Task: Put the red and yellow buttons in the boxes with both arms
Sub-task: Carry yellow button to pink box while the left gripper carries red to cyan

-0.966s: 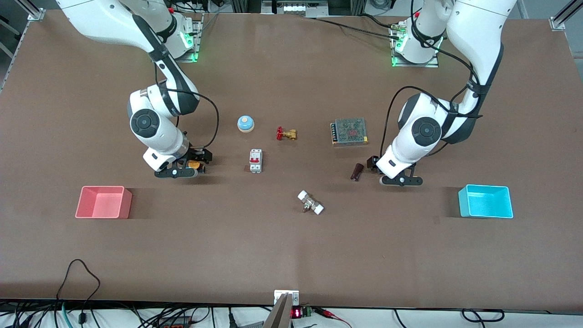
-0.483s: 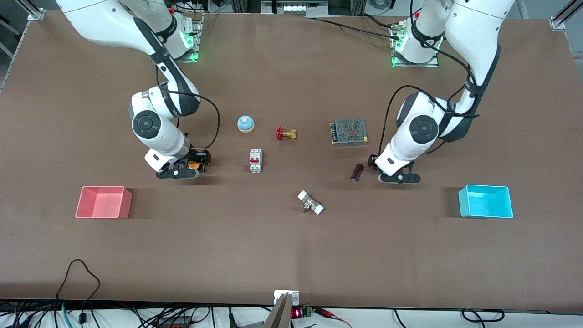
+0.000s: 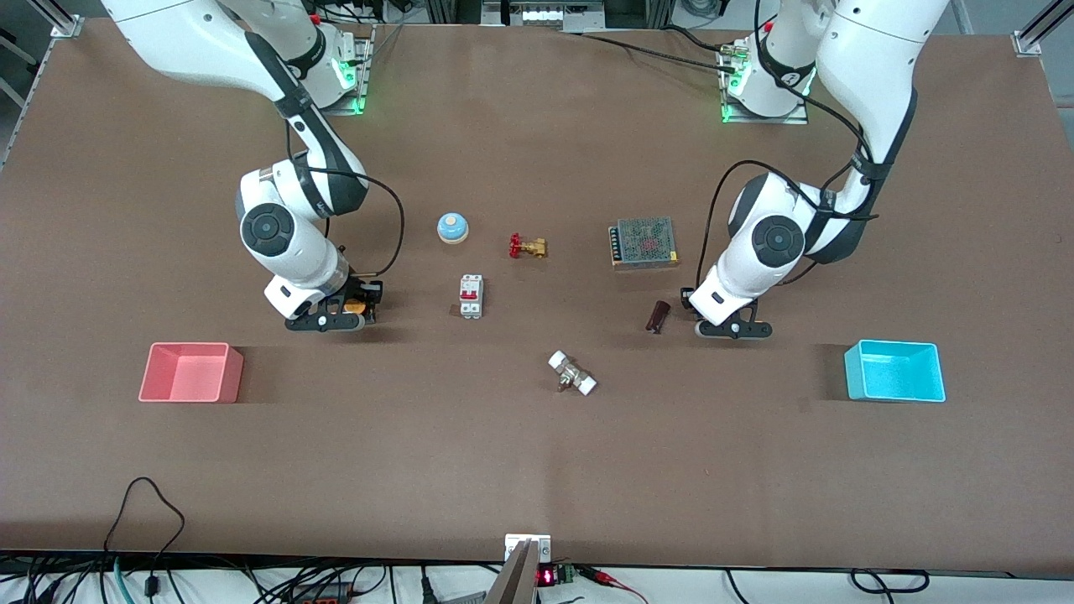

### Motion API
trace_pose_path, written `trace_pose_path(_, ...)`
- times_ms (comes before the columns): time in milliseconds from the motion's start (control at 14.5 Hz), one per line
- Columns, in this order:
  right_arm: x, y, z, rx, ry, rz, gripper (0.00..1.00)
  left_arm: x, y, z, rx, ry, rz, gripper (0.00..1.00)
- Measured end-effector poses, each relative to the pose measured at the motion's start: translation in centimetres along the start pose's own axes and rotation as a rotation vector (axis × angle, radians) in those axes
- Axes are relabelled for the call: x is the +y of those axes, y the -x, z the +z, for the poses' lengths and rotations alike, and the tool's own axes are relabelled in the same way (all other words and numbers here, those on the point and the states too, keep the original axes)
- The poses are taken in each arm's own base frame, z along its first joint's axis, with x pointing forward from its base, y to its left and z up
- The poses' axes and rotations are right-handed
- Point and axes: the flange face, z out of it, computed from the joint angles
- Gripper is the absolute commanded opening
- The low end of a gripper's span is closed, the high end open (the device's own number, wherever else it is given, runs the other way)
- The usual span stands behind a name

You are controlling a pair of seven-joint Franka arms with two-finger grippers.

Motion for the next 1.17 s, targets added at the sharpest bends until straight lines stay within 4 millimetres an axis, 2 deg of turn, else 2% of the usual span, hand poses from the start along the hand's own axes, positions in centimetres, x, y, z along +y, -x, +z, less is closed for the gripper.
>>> trace_pose_path(138,0.8,-1.8,-3.2,-0.026,0.022,0.020,0.24,-0.3,-0.6,-1.3,0.012,-0.002,-0.008,0.06)
trace_pose_path(276,2.7,-3.9,-8.4,-0.027,0.039,0.033,0.24,-1.0,-1.7,-4.3,-0.005,-0.021,-0.022,0.06)
trace_pose_path(414,5.8,-5.4,-13.4,0.000,0.046,0.025,0.24,-2.1,-3.3,-8.5,-0.030,-0.042,-0.031,0.06)
trace_pose_path(552,10.0,-6.3,-16.2,0.025,0.058,0.006,0.25,-3.9,-4.9,-12.1,-0.044,-0.053,-0.011,0.06)
trace_pose_path(690,15.3,-6.9,-16.9,0.030,0.049,-0.013,0.25,-7.1,-6.3,-14.0,-0.035,-0.054,0.021,0.06)
trace_pose_path(966,26.1,-6.6,-15.5,0.024,0.013,-0.071,0.25,-14.9,-8.3,-14.3,-0.027,-0.063,0.085,0.06)
trace_pose_path(1034,28.0,-6.7,-14.9,0.041,0.020,-0.082,0.25,-16.9,-9.1,-14.4,-0.019,-0.092,0.114,0.06)
trace_pose_path(1172,29.6,-7.1,-13.5,0.069,0.034,-0.081,0.25,-20.7,-10.6,-14.6,-0.005,-0.133,0.149,0.06)
